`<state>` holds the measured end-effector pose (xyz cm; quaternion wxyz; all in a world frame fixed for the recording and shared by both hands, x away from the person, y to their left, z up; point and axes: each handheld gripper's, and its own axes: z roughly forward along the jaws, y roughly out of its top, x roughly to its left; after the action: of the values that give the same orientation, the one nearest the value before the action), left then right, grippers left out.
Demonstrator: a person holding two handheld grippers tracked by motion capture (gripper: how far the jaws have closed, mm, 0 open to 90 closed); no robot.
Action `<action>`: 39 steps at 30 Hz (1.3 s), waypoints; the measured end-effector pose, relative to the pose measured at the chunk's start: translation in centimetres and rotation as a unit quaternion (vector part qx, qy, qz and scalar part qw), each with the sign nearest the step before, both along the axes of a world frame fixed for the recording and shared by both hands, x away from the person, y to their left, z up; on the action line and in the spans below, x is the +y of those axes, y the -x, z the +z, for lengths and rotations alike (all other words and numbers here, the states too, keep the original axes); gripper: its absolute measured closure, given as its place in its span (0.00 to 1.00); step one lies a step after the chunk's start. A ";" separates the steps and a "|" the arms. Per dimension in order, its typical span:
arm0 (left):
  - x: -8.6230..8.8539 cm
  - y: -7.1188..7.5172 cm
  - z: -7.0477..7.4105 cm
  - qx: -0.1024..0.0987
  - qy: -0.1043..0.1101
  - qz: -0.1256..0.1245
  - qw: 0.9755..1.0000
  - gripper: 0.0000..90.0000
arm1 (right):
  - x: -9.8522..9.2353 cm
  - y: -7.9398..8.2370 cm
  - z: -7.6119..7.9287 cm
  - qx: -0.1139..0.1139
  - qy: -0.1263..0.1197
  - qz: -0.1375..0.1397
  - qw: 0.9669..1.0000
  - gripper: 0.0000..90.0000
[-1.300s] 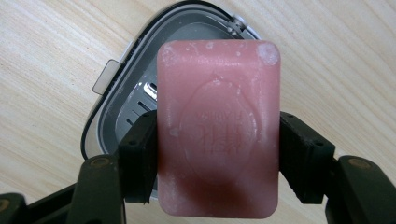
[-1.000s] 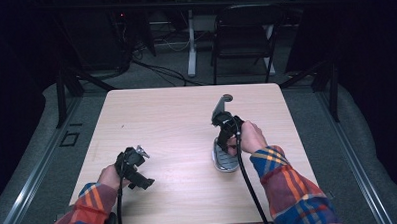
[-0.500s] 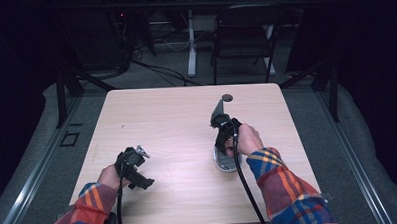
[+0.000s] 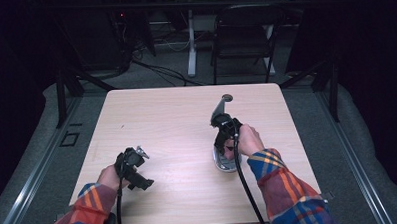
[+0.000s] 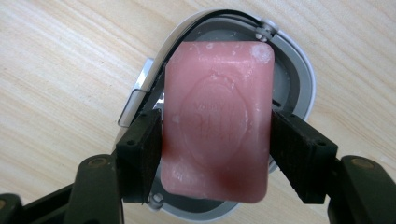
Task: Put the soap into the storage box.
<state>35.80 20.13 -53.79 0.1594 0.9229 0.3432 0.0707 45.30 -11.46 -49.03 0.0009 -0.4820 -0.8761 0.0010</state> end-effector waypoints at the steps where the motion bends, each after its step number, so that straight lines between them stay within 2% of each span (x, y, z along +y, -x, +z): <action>1: -0.1 0.0 0.0 0.003 -0.002 -0.002 1.000 0.01 | -0.1 0.3 0.1 -0.010 -0.013 -0.005 1.000 0.40; 3: -0.2 -0.1 0.0 0.002 -0.002 -0.002 1.000 0.01 | -0.2 0.3 0.3 -0.002 -0.011 0.001 1.000 0.41; 4: -0.2 -0.1 0.0 0.002 -0.002 -0.003 1.000 0.01 | -0.3 0.7 0.2 -0.017 -0.032 -0.012 0.999 0.41; 6: -0.3 -0.1 -0.1 0.002 -0.001 -0.003 1.000 0.01 | -0.6 0.7 1.1 0.001 -0.019 0.014 1.000 0.41; 7: -0.4 -0.1 -0.1 0.002 -0.002 -0.004 1.000 0.01 | -0.8 1.1 1.5 -0.013 -0.038 0.007 0.999 0.40; 9: -0.5 -0.2 -0.1 0.003 -0.004 -0.009 1.000 0.01 | -0.9 1.3 1.5 -0.021 -0.044 0.004 0.999 0.39; 10: -0.5 -0.2 0.0 0.003 -0.004 -0.009 1.000 0.01 | -1.2 1.4 1.9 -0.021 -0.045 0.013 0.999 0.38; 11: -0.5 -0.2 -0.1 0.003 -0.003 -0.011 1.000 0.01 | -1.3 1.6 2.0 -0.029 -0.054 0.006 0.998 0.38; 15: -0.5 -0.2 -0.1 0.003 -0.003 -0.011 1.000 0.01 | -2.4 2.0 2.9 -0.038 -0.054 0.018 0.998 0.35; 17: -0.5 -0.2 0.0 0.003 -0.003 -0.011 1.000 0.01 | -2.9 2.4 3.1 -0.049 -0.061 0.015 0.997 0.34; 18: -0.5 -0.2 0.0 0.002 -0.004 -0.011 1.000 0.01 | -3.3 2.5 3.3 -0.052 -0.056 0.023 0.997 0.33; 26: -0.6 -0.2 0.0 0.003 -0.004 -0.009 1.000 0.01 | -6.0 4.3 4.2 -0.085 -0.079 0.032 0.993 0.24; 29: -0.6 -0.2 0.0 0.002 -0.004 -0.009 1.000 0.01 | -7.2 5.0 4.3 -0.098 -0.084 0.045 0.991 0.20; 32: -0.6 -0.2 0.0 0.002 -0.004 -0.009 1.000 0.01 | -8.3 5.7 4.0 -0.108 -0.095 0.043 0.989 0.16; 36: -0.6 -0.2 0.0 0.000 -0.005 -0.011 1.000 0.01 | -9.7 6.5 3.6 -0.118 -0.097 0.044 0.987 0.15; 37: -0.6 -0.2 0.0 0.000 -0.005 -0.011 1.000 0.00 | -9.9 6.7 3.2 -0.124 -0.106 0.037 0.986 0.14; 39: -0.6 -0.2 0.0 0.000 -0.004 -0.009 1.000 0.01 | -10.7 7.1 2.9 -0.125 -0.100 0.041 0.986 0.13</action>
<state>35.96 19.55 -53.80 0.1561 0.9268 0.3342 0.0705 38.21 -22.20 -46.13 -0.0605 -0.4391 -0.8843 -0.1466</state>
